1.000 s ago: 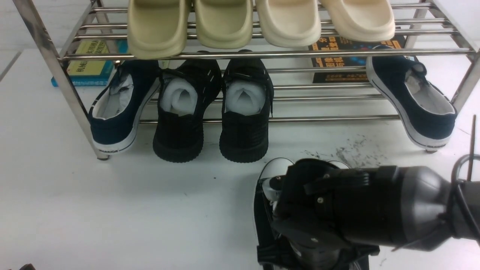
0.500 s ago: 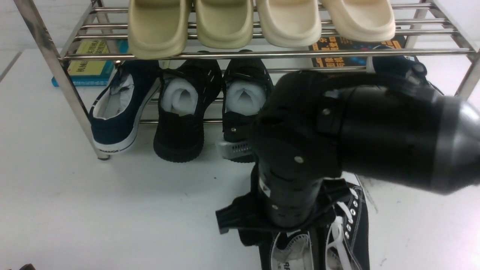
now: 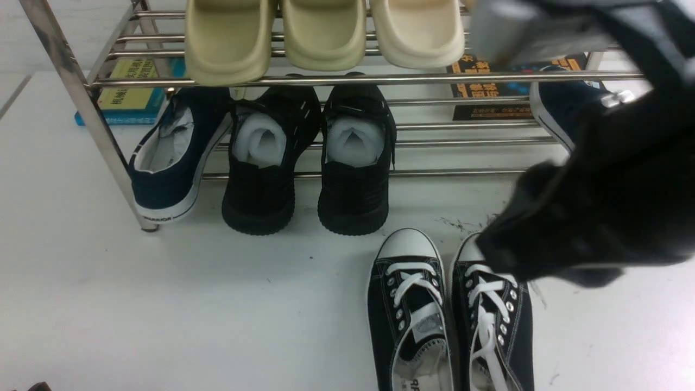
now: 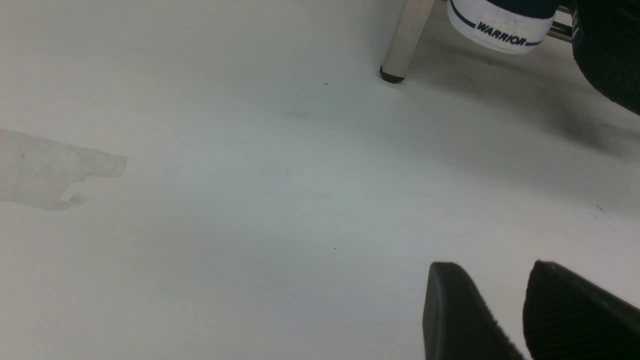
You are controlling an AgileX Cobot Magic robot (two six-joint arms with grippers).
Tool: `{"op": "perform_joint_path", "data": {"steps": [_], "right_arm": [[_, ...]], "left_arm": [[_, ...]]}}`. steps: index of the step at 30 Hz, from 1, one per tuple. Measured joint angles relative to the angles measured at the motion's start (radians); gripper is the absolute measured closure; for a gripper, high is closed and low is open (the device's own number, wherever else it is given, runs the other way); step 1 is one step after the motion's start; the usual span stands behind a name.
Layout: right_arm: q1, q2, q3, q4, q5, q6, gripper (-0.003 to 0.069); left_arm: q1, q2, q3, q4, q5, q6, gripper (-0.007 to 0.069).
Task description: Take the shoes off the shelf with your hand on the white table.
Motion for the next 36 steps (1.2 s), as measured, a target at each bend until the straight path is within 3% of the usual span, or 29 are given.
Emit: {"op": "perform_joint_path", "data": {"steps": [3,5,10,13,18,25,36], "right_arm": [[0.0,-0.131,0.0,-0.009,0.009,-0.065,0.0629],[0.0,-0.194,0.0,-0.019,0.013,-0.093,0.0666],[0.0,-0.408,0.062,-0.085,0.016,-0.138,0.0672],[0.0,-0.549,0.228,-0.147,-0.029,-0.14,0.0672],[0.0,-0.713,0.641,-0.185,-0.462,-0.14,0.067],[0.0,-0.731,0.912,-0.189,-0.875,-0.139,0.0669],[0.0,-0.732,1.07,-0.195,-0.95,-0.139,0.0663]], "left_arm": [[0.0,0.0,0.0,0.0,0.0,0.0,0.0382],[0.0,0.0,0.0,0.0,0.0,0.0,0.0382],[0.0,0.0,0.0,0.0,0.0,0.0,0.0382],[0.0,0.0,0.0,0.0,0.0,0.0,0.0382],[0.0,0.0,0.0,0.0,0.0,0.0,0.0382],[0.0,0.0,0.0,0.0,0.0,0.0,0.0382],[0.0,0.0,0.0,0.0,0.0,0.0,0.0382]]}}
